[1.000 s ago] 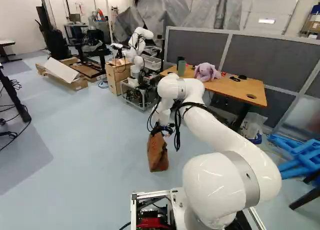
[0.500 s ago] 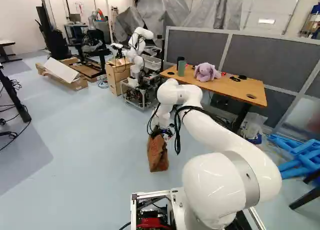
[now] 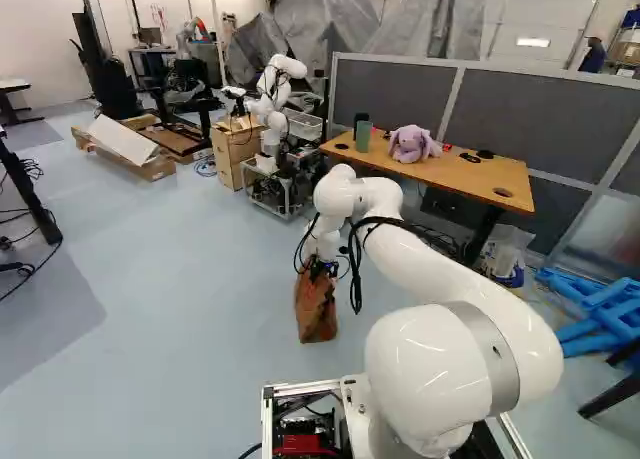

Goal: Pick up the bag on the ground and place it on the table

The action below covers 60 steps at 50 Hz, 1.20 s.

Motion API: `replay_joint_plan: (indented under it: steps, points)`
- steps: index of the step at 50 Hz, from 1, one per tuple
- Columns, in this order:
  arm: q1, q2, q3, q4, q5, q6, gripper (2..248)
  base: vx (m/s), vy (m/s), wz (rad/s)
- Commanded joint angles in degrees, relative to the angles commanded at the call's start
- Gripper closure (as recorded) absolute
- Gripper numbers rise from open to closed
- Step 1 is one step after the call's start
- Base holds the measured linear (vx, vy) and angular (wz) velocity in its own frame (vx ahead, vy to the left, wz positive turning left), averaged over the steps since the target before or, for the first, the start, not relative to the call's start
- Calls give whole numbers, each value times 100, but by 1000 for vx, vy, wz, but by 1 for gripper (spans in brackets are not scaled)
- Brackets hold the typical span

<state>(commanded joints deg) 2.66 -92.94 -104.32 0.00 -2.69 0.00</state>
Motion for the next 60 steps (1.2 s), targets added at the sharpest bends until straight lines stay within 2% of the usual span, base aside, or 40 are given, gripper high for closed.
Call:
replay_joint_plan:
  steps: [4, 5, 9, 10, 14, 15, 60]
  points:
    - [0, 0, 0, 0, 0, 0, 123, 0, 0, 0]
    - [0, 0, 0, 0, 0, 0, 161, 0, 0, 0]
    - [0, 0, 0, 0, 0, 0, 161, 0, 0, 0]
    - [0, 0, 0, 0, 0, 0, 199, 0, 0, 0]
    - [0, 37, 37, 0, 0, 0, 199, 0, 0, 0]
    - [0, 52, 52, 0, 0, 0, 229, 0, 0, 0]
    - [0, 1004, 966, 0, 0, 0, 229, 0, 0, 0]
